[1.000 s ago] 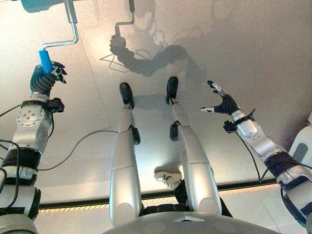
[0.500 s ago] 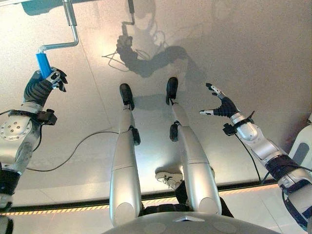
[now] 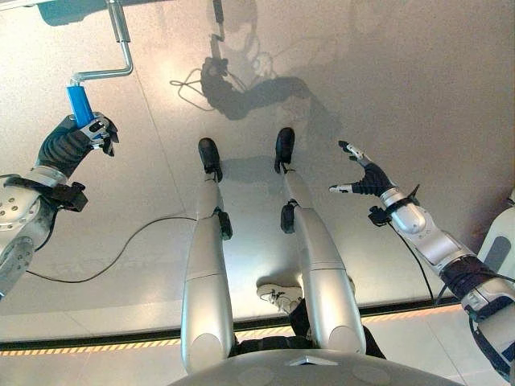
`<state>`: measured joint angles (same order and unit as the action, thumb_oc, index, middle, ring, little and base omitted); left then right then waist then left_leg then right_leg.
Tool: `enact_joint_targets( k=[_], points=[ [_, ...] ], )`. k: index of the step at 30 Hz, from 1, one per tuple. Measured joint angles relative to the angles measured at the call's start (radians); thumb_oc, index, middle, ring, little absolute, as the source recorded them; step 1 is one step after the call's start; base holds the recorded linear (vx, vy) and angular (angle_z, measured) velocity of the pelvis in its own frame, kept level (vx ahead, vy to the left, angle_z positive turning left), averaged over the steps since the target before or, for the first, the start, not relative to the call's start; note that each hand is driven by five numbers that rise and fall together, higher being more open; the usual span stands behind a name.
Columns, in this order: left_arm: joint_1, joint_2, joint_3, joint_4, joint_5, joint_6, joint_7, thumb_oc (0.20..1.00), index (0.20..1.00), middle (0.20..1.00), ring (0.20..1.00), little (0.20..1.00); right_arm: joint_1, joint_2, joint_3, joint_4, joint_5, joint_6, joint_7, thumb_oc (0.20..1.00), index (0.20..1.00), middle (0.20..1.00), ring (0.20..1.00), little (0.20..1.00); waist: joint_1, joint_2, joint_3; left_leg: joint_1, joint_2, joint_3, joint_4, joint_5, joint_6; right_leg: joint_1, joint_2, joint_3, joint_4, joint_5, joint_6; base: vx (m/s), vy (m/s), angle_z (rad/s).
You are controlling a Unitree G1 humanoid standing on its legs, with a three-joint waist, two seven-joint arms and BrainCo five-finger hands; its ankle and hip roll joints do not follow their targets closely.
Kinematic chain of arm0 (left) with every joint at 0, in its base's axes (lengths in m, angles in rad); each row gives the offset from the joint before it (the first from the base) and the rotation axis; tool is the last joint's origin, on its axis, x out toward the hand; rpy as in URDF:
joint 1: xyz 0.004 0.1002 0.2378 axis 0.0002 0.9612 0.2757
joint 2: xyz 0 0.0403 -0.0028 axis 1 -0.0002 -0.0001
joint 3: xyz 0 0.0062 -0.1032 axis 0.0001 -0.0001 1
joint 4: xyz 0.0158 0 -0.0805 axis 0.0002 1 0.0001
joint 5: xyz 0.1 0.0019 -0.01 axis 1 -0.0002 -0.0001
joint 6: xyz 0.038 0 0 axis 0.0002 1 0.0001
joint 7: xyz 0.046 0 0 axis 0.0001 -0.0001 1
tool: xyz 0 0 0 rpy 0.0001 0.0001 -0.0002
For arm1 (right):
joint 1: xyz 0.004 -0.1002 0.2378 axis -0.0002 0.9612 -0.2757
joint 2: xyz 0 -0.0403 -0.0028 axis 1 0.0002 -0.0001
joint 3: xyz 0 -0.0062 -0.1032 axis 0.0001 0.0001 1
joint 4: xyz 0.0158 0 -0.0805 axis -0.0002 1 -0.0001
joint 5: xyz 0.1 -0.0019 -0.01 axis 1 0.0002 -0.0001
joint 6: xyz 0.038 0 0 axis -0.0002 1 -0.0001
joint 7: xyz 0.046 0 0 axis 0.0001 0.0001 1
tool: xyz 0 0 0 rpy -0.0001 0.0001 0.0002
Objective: Raise the hospital bed
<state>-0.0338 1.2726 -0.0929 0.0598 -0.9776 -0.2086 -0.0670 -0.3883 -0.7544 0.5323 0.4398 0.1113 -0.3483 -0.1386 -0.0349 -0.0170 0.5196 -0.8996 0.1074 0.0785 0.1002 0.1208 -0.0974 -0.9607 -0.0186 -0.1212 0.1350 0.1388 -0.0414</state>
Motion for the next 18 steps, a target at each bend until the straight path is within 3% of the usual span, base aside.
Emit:
enact_joint_targets(
  k=[8, 17, 18],
  points=[
    [-0.034, 0.069, -0.090, -0.057, -0.107, 0.001, 0.000, 0.200, 0.200, 0.200, 0.200, 0.200, -0.001, 0.000, 0.036, 0.037, 0.000, 0.000, 0.001, 1.000, 1.000, 1.000, 1.000, 1.000, 0.009, 0.000, 0.000, 0.002, -0.003, -0.001, -0.001, 0.000, 0.000, 0.000, -0.003, 0.002, 0.001, 0.000, 0.000, 0.00, 0.000, 0.00],
    [-0.284, 0.082, -0.346, -0.081, -0.196, 0.003, 0.004, 0.200, 0.200, 0.200, 0.200, 0.200, -0.019, 0.002, 0.081, 0.096, 0.001, 0.001, 0.013, 1.000, 1.000, 1.000, 1.000, 1.000, 0.046, -0.001, 0.001, 0.013, -0.009, -0.004, -0.001, 0.002, 0.003, 0.014, -0.010, 0.000, 0.001, 0.000, 0.000, 0.00, -0.002, 0.01],
    [-0.357, 0.083, -0.428, -0.083, -0.204, 0.003, 0.005, 0.200, 0.200, 0.200, 0.200, 0.200, -0.034, 0.007, 0.093, 0.123, 0.001, 0.002, 0.015, 1.000, 1.000, 1.000, 1.000, 1.000, 0.053, -0.001, 0.001, 0.013, -0.011, -0.004, 0.000, 0.004, 0.005, 0.015, -0.012, -0.001, 0.001, 0.000, 0.000, 0.01, -0.013, 0.04]
  ],
)
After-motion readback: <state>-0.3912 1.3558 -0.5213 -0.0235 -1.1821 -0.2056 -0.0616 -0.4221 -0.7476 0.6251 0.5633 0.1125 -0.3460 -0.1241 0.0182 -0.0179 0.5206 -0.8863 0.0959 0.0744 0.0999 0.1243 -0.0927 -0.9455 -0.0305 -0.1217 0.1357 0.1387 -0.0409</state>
